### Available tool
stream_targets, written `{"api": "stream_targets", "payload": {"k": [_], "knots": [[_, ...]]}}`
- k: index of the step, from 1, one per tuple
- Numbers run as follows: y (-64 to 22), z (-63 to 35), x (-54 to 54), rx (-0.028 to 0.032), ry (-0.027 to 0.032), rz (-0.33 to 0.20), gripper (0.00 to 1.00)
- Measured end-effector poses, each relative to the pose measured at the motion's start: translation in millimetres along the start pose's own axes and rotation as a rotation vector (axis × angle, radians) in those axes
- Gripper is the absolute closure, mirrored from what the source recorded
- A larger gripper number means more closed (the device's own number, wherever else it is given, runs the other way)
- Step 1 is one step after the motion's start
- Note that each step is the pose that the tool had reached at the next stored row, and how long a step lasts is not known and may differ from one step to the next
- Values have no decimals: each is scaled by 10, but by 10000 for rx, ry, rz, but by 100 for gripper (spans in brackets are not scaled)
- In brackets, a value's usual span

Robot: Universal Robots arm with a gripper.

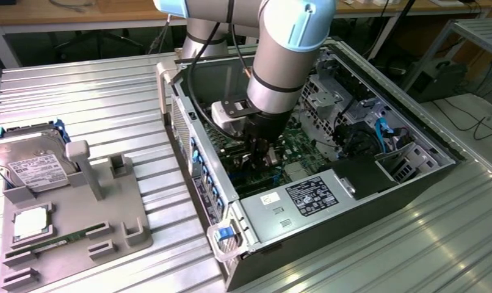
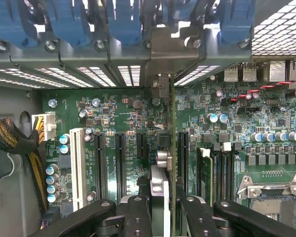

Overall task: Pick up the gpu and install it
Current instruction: 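Insert the gpu into the slot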

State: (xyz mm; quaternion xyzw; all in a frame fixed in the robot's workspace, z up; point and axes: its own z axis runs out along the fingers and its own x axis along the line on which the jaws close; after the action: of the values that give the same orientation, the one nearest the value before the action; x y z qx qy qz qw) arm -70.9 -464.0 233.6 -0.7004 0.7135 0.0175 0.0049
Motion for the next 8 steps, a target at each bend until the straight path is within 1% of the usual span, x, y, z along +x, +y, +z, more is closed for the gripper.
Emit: {"api": "stream_targets", "payload": {"k": [5,8], "knots": [[2,12,-1,3,-14,3,72],[2,12,-1,3,-13,3,72]]}}
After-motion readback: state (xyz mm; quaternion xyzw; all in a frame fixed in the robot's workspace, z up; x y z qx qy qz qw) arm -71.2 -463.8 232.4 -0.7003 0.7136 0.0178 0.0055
